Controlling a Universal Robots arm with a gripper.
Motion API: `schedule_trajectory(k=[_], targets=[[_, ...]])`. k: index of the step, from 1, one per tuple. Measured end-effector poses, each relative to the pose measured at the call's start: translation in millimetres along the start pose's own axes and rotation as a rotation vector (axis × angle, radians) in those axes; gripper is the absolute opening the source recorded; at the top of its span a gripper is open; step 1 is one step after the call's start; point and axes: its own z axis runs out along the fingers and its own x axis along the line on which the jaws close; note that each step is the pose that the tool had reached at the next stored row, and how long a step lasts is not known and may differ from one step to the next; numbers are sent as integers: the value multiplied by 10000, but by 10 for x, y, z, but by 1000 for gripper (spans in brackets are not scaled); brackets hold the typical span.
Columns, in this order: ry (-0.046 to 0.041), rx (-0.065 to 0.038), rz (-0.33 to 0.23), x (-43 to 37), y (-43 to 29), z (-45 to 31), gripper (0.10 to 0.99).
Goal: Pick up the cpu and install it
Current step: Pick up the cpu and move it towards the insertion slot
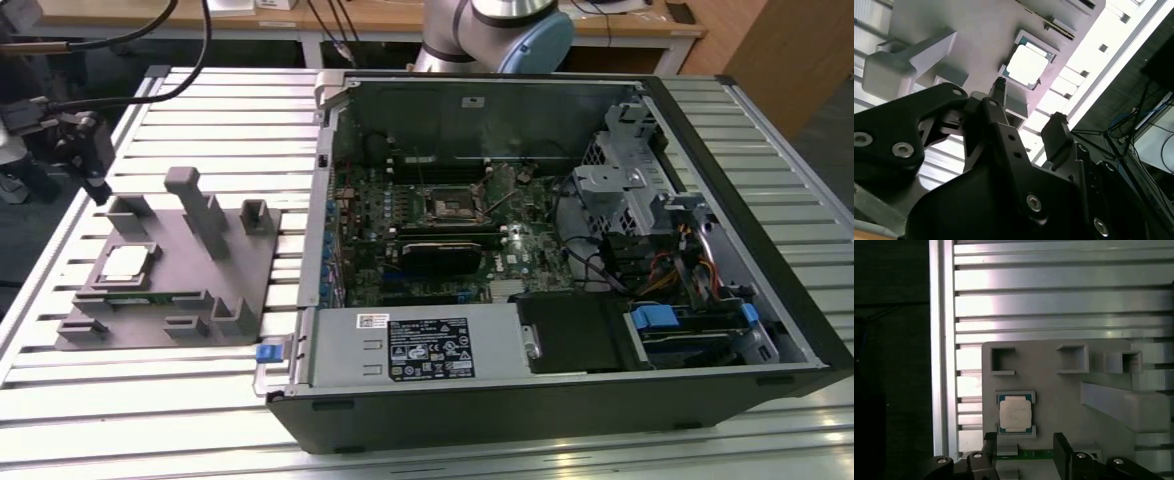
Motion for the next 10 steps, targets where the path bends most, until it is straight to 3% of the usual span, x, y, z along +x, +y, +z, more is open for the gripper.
schedule_trajectory(k=[5, 10], targets=[[1, 0, -18, 11, -8, 91, 706], [13, -3, -167, 28, -29, 181, 706]])
